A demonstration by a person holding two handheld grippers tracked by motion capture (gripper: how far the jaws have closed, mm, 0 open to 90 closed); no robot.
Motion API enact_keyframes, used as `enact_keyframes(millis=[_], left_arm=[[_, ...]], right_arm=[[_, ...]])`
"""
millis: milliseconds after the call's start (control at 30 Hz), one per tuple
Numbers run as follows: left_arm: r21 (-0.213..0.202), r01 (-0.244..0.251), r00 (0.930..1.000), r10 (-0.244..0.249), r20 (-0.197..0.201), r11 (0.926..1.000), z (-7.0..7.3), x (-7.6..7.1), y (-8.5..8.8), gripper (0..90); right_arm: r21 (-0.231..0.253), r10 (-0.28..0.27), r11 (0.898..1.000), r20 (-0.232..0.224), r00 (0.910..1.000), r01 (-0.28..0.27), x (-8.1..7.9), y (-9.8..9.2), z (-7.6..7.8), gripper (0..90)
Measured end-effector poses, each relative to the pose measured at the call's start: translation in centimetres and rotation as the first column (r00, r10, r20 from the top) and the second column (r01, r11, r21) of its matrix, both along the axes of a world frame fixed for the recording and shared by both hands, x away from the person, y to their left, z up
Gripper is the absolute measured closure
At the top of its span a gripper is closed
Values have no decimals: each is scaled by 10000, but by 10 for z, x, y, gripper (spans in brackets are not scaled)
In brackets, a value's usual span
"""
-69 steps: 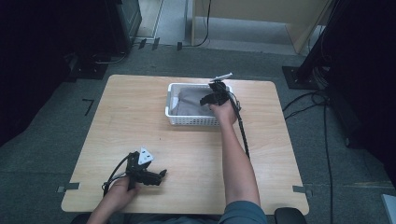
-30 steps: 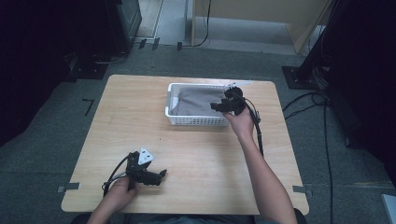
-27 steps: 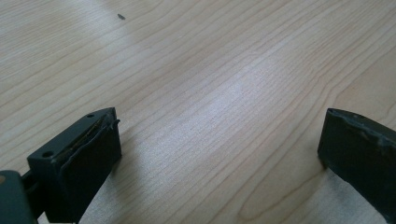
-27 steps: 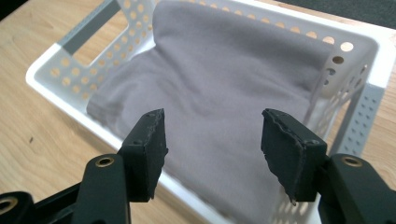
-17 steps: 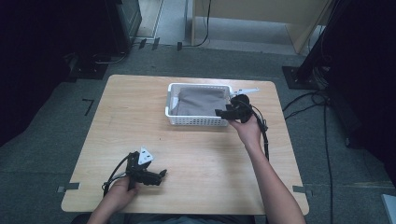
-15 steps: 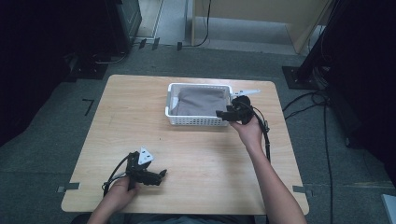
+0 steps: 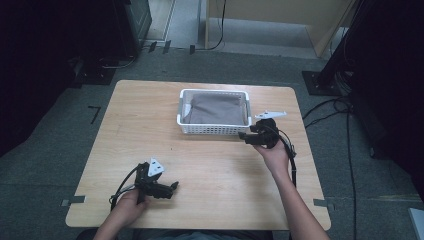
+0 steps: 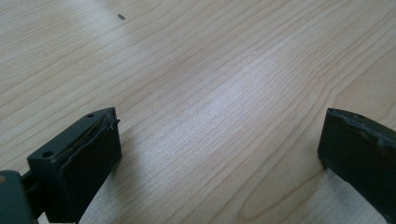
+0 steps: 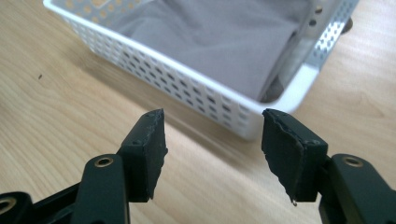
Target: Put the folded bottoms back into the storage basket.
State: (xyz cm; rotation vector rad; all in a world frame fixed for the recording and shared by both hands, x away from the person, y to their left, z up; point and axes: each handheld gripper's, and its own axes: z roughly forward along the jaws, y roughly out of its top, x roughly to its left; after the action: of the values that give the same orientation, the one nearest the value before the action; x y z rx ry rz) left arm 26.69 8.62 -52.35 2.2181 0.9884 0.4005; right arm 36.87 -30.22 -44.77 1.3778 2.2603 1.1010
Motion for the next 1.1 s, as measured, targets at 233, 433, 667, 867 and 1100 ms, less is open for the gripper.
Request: enact_keyframes(millis=[233, 433, 667, 867, 1100], left_arm=[[0, 0, 10000, 0, 0, 10000, 0, 0, 0, 0], [2, 0, 10000, 0, -3, 10000, 0, 0, 0, 0], [2, 0, 10000, 0, 0, 10000, 0, 0, 0, 0], [3, -1, 10000, 1, 4, 10000, 0, 0, 0, 0], [-3, 0, 10000, 0, 5, 10000, 0, 0, 0, 0]], right_arm=[[110, -129, 9999, 104, 9999, 128, -15, -13, -8, 399], [37, -110, 9999, 81, 9999, 110, -26, -21, -18, 395], [7, -204, 9998, -12, 9998, 204, -38, -30, -31, 395], [-48, -319, 9995, -65, 9995, 319, -46, -39, -40, 396], [-6, -523, 9986, -208, 9984, 523, -53, -47, -51, 398]])
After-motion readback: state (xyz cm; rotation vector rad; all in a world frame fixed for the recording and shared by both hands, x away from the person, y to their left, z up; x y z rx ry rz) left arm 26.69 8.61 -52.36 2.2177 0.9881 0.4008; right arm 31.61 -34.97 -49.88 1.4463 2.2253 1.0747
